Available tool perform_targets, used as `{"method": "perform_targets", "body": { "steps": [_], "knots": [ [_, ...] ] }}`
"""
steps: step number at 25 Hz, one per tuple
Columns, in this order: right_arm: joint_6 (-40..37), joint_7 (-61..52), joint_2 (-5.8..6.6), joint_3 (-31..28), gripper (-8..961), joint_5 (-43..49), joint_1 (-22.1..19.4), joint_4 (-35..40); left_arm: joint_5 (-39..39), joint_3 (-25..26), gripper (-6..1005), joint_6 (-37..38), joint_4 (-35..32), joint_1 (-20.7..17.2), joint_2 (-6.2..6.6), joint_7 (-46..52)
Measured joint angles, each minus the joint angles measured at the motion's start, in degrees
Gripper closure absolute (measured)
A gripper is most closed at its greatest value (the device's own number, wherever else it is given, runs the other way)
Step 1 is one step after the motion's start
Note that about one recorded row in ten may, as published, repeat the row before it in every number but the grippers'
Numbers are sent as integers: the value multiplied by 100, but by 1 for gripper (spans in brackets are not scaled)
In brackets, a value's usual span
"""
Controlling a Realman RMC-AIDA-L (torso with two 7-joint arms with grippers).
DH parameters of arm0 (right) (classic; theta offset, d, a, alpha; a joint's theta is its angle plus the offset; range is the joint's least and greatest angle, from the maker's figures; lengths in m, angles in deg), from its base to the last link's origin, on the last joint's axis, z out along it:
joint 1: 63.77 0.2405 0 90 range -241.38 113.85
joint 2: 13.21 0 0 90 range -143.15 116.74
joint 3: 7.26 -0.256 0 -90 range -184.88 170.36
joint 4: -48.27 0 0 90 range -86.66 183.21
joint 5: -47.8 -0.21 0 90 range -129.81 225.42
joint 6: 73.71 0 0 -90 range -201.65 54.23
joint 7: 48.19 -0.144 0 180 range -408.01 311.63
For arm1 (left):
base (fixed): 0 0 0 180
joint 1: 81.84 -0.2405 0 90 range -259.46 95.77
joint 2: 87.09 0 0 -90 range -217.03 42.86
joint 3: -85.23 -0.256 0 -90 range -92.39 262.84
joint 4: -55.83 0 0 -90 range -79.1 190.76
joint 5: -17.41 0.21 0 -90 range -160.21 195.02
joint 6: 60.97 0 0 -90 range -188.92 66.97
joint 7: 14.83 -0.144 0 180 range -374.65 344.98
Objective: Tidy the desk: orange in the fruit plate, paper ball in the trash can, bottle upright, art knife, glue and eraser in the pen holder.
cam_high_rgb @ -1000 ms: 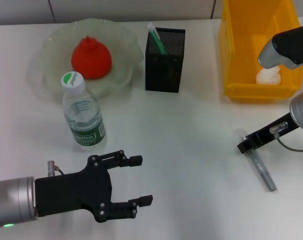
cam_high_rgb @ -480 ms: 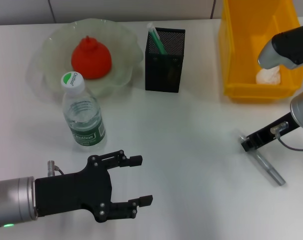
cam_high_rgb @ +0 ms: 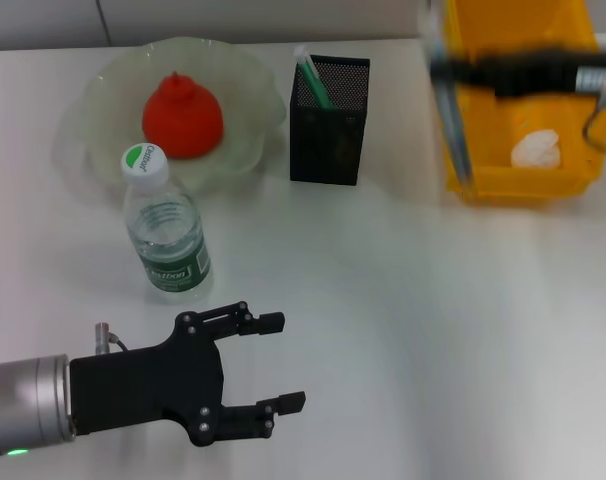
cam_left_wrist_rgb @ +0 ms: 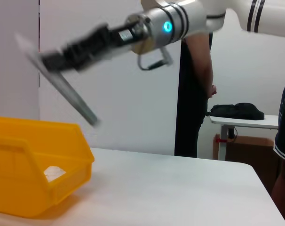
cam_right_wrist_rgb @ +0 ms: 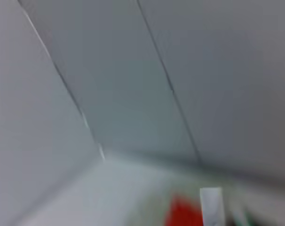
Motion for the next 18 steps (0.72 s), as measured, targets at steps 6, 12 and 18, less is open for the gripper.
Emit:
{"method": "perform_targets", "body": {
  "steps": [6, 12, 18],
  "knots": [
    [527, 2867, 3, -61, 821, -1623, 661, -1950, 0, 0, 216, -23, 21, 0, -7, -15],
    [978, 5031, 0, -112, 822, -2526, 1710, -4064, 1, 0, 216, -25, 24, 25, -8, -7],
    [1591, 5962, -24, -42, 822, -2816, 2373, -5112, 0, -1, 216, -38, 25, 35, -8, -30]
  ]
}}
